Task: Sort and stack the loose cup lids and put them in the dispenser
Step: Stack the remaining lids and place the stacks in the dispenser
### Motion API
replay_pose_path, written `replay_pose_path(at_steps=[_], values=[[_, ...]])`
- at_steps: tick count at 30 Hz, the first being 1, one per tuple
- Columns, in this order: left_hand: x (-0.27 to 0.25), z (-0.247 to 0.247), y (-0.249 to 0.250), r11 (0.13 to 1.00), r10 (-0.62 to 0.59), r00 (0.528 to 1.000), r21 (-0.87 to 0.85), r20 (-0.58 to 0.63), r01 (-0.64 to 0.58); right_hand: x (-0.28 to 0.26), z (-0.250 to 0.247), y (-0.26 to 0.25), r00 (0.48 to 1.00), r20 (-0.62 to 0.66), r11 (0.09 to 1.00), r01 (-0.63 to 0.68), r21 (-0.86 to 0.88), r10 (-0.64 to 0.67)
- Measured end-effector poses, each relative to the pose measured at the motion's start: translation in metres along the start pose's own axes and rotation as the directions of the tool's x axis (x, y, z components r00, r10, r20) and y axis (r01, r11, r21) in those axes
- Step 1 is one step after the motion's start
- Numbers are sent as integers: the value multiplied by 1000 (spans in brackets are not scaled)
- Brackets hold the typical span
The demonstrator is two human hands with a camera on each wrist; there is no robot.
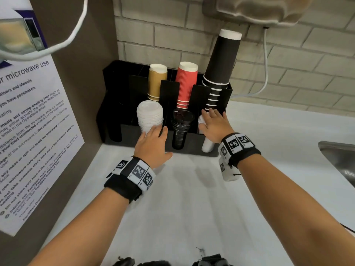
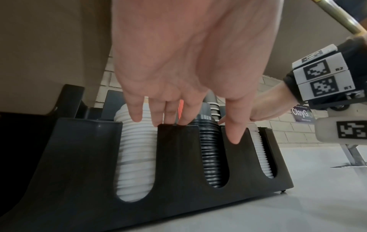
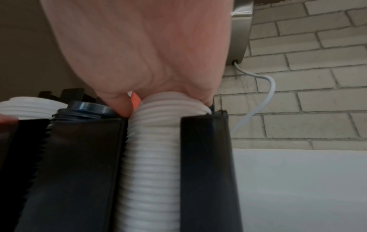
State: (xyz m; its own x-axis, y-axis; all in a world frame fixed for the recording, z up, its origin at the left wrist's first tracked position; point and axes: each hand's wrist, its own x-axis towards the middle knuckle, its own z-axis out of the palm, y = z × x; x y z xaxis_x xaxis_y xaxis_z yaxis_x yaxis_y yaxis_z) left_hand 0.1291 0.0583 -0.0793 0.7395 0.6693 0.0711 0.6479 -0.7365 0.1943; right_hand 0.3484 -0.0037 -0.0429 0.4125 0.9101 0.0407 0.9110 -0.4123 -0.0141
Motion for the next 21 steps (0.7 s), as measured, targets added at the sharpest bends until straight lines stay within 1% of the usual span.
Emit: replay_pose_path(at_steps=[2, 5, 8, 10, 13, 15, 17, 18, 20, 21], values=[[1, -2, 0, 1000, 3, 1000, -7, 6, -3, 0, -1, -6, 999, -18, 999, -39, 26, 39], [1, -3, 2, 1000, -2, 1000, -4, 4, 2, -1, 3, -15, 989, -98, 992, -105, 68, 111], [1, -2, 4, 1000, -10, 1000, 3, -2, 10, -4, 5, -21, 975, -123, 965, -157, 208, 185], [1, -2, 3, 1000, -11, 1000, 4, 0, 11, -5, 5, -18, 979, -97, 941, -144, 305, 181], [1, -3, 1, 1000, -7, 1000, 24, 11, 7, -10, -3, -3, 993, -46, 889, -75, 452, 108], [2, -4, 0, 1000, -8, 1000, 20, 18, 8, -16, -10, 11, 995, -60, 852, -38, 522, 81], [3, -6, -1, 1000, -5, 1000, 22, 26, 4, -24, -11, 19, 993, -95, 863, -10, 505, 67], [3, -7, -1, 1000, -1, 1000, 29, 31, 0, -29, -9, 19, 994, -99, 893, 6, 451, 44], [4, -10, -2, 999, 8, 999, 45, 41, -10, -36, 0, 15, 996, -85, 959, 40, 280, -17], [5, -11, -3, 999, 12, 999, 50, 53, -15, -38, 5, 13, 996, -87, 976, 51, 212, -33]])
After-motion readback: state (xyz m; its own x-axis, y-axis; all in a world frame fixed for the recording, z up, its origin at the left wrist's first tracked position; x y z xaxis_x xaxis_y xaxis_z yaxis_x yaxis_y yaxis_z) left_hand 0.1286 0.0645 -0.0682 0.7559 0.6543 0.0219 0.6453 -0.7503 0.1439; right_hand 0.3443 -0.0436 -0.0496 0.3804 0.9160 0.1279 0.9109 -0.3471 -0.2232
